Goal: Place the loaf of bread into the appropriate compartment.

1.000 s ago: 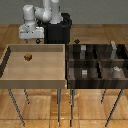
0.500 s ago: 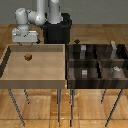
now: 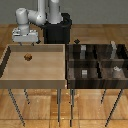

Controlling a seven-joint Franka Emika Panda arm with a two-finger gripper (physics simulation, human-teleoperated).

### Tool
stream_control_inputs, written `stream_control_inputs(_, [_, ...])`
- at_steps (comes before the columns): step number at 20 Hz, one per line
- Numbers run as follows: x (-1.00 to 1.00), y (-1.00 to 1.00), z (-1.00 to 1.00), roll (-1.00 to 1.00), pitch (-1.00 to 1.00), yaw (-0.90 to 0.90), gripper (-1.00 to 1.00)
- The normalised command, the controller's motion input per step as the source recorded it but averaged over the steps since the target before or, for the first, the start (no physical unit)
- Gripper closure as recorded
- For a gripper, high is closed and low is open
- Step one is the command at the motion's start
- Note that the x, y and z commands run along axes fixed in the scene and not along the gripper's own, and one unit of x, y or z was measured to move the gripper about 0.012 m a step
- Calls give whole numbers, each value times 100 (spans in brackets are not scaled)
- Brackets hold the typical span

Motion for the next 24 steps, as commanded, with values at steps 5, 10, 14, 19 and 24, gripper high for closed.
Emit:
stream_control_inputs(5, [0, 0, -80, 0, 0, 0, -100])
stream_control_inputs(10, [0, 0, -40, 0, 0, 0, -100])
stream_control_inputs(14, [0, -25, 0, 0, 0, 0, -100])
stream_control_inputs(19, [0, -20, -80, 0, 0, 0, -100])
stream_control_inputs(24, [0, 0, -40, 0, 0, 0, 100])
